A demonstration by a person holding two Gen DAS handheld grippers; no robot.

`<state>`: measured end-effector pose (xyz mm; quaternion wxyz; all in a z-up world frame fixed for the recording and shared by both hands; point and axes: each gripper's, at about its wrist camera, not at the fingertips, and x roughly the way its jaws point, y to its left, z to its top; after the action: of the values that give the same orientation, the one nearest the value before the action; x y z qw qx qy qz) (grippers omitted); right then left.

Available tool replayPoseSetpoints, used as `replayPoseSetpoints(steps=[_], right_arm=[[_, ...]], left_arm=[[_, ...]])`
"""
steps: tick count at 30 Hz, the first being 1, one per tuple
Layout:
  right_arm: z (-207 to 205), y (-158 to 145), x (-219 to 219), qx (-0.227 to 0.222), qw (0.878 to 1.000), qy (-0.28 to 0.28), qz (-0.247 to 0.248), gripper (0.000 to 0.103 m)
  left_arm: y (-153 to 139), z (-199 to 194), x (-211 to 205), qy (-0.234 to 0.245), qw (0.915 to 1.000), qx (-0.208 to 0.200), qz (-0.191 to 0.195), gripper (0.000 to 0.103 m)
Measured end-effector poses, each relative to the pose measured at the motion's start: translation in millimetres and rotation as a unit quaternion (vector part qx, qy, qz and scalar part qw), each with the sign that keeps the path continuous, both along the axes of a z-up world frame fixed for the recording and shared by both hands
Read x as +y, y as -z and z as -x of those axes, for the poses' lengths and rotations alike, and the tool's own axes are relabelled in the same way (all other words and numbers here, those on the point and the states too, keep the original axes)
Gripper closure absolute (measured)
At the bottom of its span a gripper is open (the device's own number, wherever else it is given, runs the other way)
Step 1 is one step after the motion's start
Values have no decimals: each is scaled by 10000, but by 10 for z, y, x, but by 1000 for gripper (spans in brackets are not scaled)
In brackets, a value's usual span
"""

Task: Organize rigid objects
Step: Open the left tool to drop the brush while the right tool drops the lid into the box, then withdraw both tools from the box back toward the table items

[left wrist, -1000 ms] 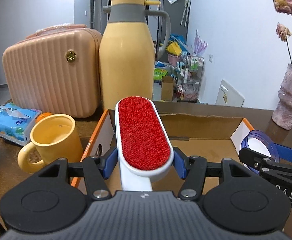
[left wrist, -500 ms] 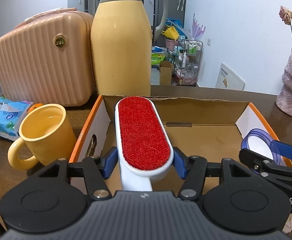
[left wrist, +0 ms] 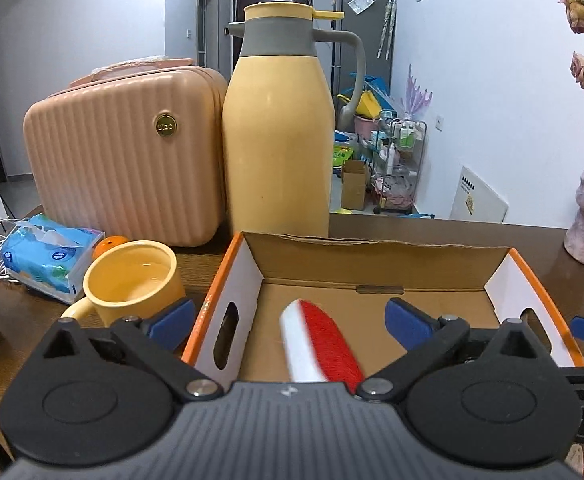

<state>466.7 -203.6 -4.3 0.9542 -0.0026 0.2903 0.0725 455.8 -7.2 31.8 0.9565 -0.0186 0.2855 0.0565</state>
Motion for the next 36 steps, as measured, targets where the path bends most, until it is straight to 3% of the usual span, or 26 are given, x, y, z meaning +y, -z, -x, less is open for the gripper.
replayPoseSetpoints(steps=[19,36], right_arm=[[174,-99,-3,-94,9999,-33,-13,0],[659,-168,-57,-200,9997,51,-88,0]], left_arm=[[-62,160,-46,5,9998,-164,-105,0],[-136,595,-2,-14,9995,-301,-42,0]])
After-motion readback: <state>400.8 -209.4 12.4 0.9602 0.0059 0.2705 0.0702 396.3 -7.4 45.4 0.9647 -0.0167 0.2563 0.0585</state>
